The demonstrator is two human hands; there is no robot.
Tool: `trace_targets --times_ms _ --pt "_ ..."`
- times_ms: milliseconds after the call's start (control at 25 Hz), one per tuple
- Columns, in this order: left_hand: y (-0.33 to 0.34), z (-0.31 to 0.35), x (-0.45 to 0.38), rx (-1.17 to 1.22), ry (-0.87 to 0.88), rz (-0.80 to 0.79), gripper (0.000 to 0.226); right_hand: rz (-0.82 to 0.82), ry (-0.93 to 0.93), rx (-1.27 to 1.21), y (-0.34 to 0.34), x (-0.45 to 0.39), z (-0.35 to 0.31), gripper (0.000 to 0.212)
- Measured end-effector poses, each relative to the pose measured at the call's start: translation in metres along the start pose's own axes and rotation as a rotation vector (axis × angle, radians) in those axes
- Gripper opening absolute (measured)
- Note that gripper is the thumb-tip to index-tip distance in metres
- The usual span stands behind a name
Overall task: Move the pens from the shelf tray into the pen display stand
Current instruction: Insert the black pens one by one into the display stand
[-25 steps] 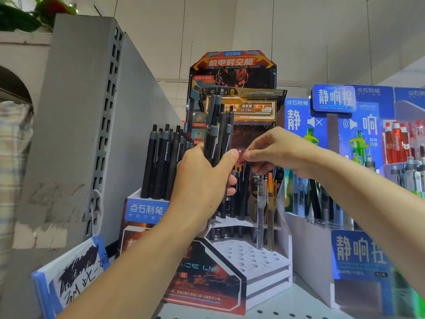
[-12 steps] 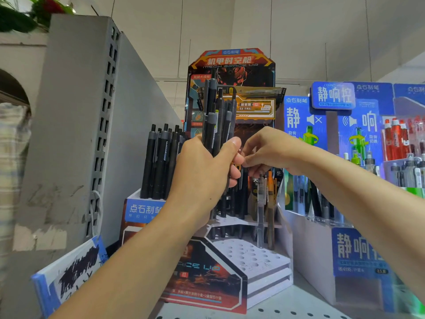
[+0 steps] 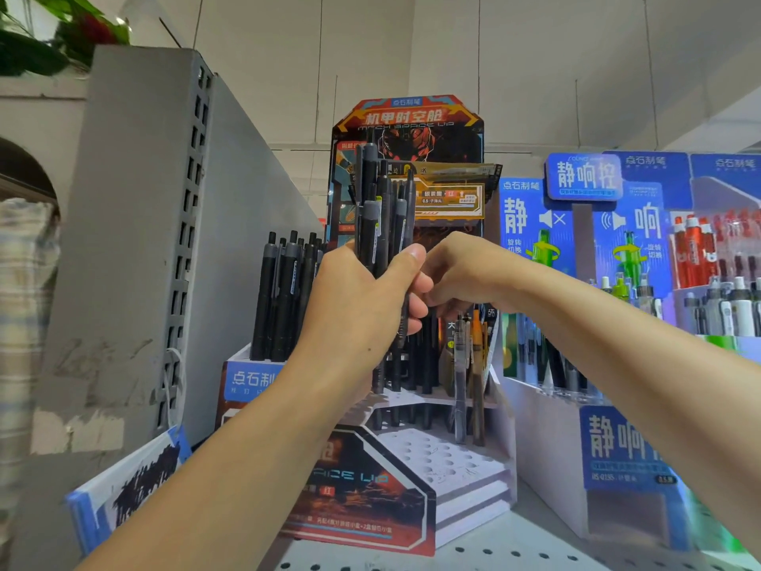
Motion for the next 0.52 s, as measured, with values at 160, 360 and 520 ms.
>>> trace_targets --times_ms 160,360,520 --pt "-0.001 0.000 0.000 -0.007 -0.004 0.003 0.033 0.011 0.027 0.011 0.002 0.001 -0.004 0.012" --pt "-0.005 -0.004 0.000 -0.007 -0.027 0.017 0.029 0.031 -0.007 0.072 0.003 0.004 -0.001 0.008" --pt "-0.005 -0.007 0.001 -0.006 -0.060 0.001 0.025 0.178 -0.171 -0.312 -0.006 0.011 -0.002 0.014"
Point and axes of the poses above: each hand's wrist, its own x-axis away from the middle knuckle, its own y-axis out of the palm, z = x × y, the point moved 1 cm from there along -x, towards the middle knuckle, and after that the axes turned 9 degrees about x, right-handed, at the moved point
